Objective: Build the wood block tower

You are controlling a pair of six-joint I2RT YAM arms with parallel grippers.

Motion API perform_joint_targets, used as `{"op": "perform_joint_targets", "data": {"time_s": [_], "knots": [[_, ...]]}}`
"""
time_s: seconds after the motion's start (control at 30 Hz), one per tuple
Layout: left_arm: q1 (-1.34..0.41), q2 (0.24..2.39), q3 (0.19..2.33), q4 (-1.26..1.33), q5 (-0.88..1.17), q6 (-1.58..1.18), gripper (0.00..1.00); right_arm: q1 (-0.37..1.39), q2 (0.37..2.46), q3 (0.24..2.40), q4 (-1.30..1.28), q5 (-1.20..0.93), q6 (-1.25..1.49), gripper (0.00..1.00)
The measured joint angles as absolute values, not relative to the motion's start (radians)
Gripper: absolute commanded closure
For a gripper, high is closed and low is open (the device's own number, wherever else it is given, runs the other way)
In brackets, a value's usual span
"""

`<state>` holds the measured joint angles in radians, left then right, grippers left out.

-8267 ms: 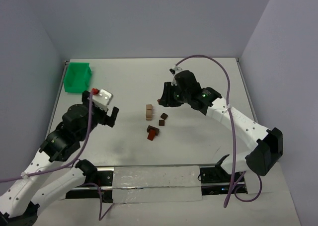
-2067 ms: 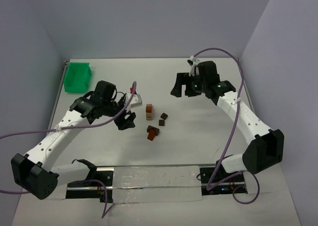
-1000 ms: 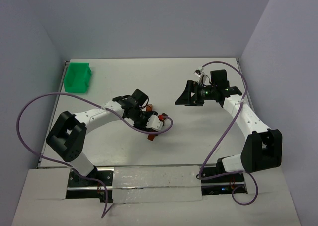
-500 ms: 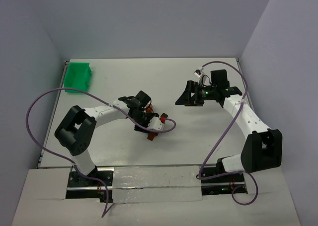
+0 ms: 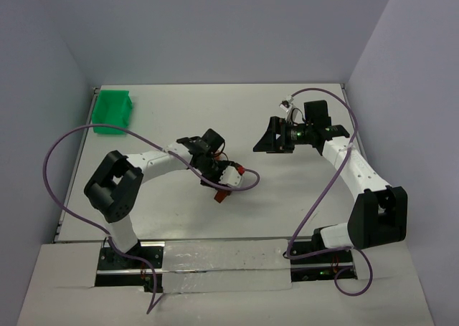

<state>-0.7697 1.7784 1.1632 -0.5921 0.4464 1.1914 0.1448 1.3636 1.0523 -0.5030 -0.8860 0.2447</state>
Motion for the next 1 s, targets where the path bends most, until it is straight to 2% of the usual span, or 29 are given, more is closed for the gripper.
{"op": "perform_joint_targets", "data": {"time_s": [0.2,0.73,0.93,1.0], "knots": [[-0.795,1.811,1.181,-0.592,0.441,1.181,0.54,0.143,1.361,1.046,-0.502,-0.889,0.244,0.07],[-0.845,1.84,1.198,-0.587,0.411,1.167,0.74,0.13,1.343,1.021,-0.503,-0.907,0.241,0.07],[-0.876,1.827,1.196,-0.567,0.392,1.146,0.87,0.13,1.315,1.009,-0.502,-0.907,0.241,0.07],[-0.891,1.805,1.185,-0.551,0.382,1.135,0.95,0.13,1.306,1.005,-0.502,-0.906,0.241,0.07]]}}
